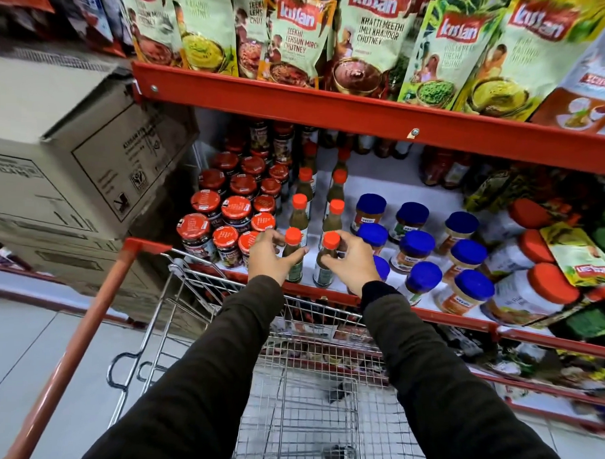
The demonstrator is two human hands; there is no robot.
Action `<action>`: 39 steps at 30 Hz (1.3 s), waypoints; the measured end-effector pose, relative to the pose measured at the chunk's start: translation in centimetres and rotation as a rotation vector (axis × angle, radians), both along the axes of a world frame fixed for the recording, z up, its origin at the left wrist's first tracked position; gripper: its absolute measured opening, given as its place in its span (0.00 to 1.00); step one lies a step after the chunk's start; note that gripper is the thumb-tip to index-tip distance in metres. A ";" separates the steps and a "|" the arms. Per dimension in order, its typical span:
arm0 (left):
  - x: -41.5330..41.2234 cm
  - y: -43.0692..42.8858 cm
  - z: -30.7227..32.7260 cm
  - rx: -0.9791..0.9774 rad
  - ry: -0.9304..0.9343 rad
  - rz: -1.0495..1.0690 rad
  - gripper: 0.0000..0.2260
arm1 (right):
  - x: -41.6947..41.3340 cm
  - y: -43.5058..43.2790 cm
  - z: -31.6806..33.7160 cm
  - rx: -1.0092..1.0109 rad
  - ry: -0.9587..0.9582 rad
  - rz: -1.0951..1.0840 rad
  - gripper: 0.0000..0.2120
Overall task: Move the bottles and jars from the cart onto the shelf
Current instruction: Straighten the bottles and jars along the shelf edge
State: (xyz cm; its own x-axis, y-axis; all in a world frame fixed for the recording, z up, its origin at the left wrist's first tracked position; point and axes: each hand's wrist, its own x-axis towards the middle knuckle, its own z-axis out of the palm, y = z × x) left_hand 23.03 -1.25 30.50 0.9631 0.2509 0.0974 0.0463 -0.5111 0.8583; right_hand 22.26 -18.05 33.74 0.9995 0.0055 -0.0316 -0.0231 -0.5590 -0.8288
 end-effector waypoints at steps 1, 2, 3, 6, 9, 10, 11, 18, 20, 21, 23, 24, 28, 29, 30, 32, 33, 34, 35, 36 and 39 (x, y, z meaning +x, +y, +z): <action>0.1 0.1 -0.2 -0.012 0.000 -0.021 0.18 | 0.0 -0.1 0.0 -0.001 -0.011 -0.003 0.19; 0.0 0.3 -0.2 -0.038 -0.005 -0.062 0.19 | -0.1 -0.1 0.0 -0.003 -0.019 -0.015 0.21; -0.1 0.5 -0.3 -0.072 -0.008 -0.113 0.21 | -0.2 -0.1 0.0 -0.002 -0.031 -0.035 0.23; -0.4 1.2 -0.3 -0.163 0.034 -0.225 0.20 | -0.1 0.0 -0.3 0.006 -0.067 -0.114 0.20; -0.7 1.5 0.2 -0.226 0.053 -0.246 0.16 | -0.1 0.1 -0.5 0.008 -0.075 -0.132 0.12; -0.7 1.5 0.4 -0.222 0.050 -0.239 0.15 | -0.1 0.1 -0.4 0.013 -0.072 -0.126 0.12; -0.8 1.5 0.6 -0.214 0.047 -0.225 0.15 | 0.0 0.0 -0.3 0.019 -0.069 -0.114 0.12; -0.3 1.3 0.7 -0.071 0.007 -0.125 0.14 | 0.0 -0.2 -0.1 0.050 -0.018 -0.015 0.24; -0.2 1.3 0.6 -0.015 -0.019 -0.115 0.15 | 0.0 -0.3 -0.1 0.043 -0.023 0.002 0.26; -0.2 1.3 0.6 -0.004 -0.028 -0.121 0.16 | 0.0 -0.3 -0.2 0.040 -0.030 -0.004 0.27; -0.3 1.5 0.5 -0.019 -0.021 -0.159 0.19 | -0.1 -0.3 -0.2 0.027 -0.046 -0.031 0.26; -0.5 1.6 0.5 -0.039 -0.008 -0.182 0.20 | -0.1 -0.4 -0.3 0.015 -0.052 -0.043 0.25; -0.7 2.0 0.1 -0.066 0.047 -0.222 0.16 | -0.1 -0.5 -0.9 -0.007 -0.033 -0.066 0.18; -0.7 2.0 0.1 -0.065 0.045 -0.222 0.16 | -0.1 -0.5 -0.9 -0.002 -0.026 -0.060 0.18; -0.7 1.9 0.1 -0.064 0.041 -0.216 0.16 | -0.1 -0.4 -1.0 0.002 -0.017 -0.050 0.18; -0.7 1.8 0.2 -0.066 0.036 -0.200 0.16 | -0.1 -0.3 -1.0 0.014 0.001 -0.021 0.20; -0.8 1.7 0.3 -0.067 0.034 -0.194 0.16 | -0.1 -0.3 -1.0 0.021 0.010 -0.011 0.21; -0.9 1.7 0.3 -0.064 0.031 -0.188 0.16 | -0.1 -0.2 -1.0 0.023 0.011 -0.006 0.21; -1.0 1.6 0.3 -0.060 0.025 -0.185 0.16 | -0.1 -0.1 -1.0 0.023 0.004 -0.001 0.21; -1.1 1.6 0.2 -0.052 0.018 -0.181 0.16 | -0.2 0.0 -1.0 0.020 -0.010 0.005 0.22; -1.8 1.4 0.1 -0.044 0.001 -0.147 0.21 | -1.0 -0.3 -1.1 0.072 -0.056 -0.017 0.26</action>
State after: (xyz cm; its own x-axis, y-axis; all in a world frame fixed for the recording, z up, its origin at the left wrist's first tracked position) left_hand 21.25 0.18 30.62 0.9898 0.1112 0.0886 -0.0256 -0.4739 0.8802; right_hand 21.29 -18.30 32.64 0.9996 -0.0112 0.0245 0.0157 -0.4980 -0.8670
